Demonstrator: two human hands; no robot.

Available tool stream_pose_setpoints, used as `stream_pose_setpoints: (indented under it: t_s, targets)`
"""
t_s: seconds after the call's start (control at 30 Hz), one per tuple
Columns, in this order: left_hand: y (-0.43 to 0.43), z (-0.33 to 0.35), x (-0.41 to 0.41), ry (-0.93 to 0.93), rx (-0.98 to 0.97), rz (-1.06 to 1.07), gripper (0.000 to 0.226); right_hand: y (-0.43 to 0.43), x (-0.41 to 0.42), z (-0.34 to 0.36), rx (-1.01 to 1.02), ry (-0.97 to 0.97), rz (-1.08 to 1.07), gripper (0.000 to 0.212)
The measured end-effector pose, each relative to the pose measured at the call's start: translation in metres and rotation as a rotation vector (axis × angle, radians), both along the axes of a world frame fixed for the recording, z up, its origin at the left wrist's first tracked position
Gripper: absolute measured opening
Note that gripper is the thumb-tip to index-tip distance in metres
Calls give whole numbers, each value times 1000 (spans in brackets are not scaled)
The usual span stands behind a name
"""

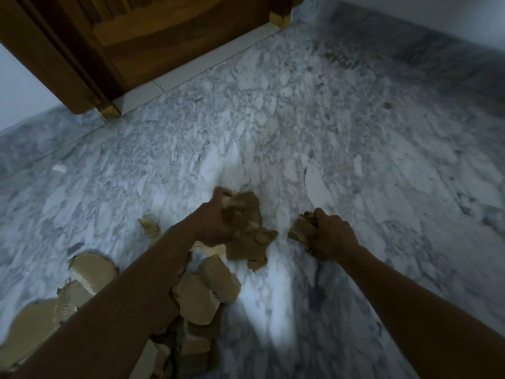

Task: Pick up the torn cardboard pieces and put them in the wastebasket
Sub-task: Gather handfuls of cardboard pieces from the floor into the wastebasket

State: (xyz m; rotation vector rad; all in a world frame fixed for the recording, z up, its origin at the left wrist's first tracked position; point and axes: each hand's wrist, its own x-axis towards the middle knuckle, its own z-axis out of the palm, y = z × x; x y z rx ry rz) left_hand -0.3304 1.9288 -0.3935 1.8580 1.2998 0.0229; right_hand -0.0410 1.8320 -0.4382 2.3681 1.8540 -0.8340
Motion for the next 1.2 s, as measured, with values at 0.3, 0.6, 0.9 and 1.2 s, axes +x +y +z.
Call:
stream_pose_setpoints:
  t_s: [0.3,0.6,0.9,1.2]
  targets:
    - [-43,-87,-1,321,150,-115,51,-13,28,18,33,163,-138,46]
    - [-45,-9,-27,-18,-33,-146,18,2,-2,41,8,368,-111,31]
    - [-47,-11,-82,153,-78,99,60,44,-115,-10,5,246,131,55]
    - [-42,-15,-65,95,-30,130,39,18,-104,-7,83,336,74,69]
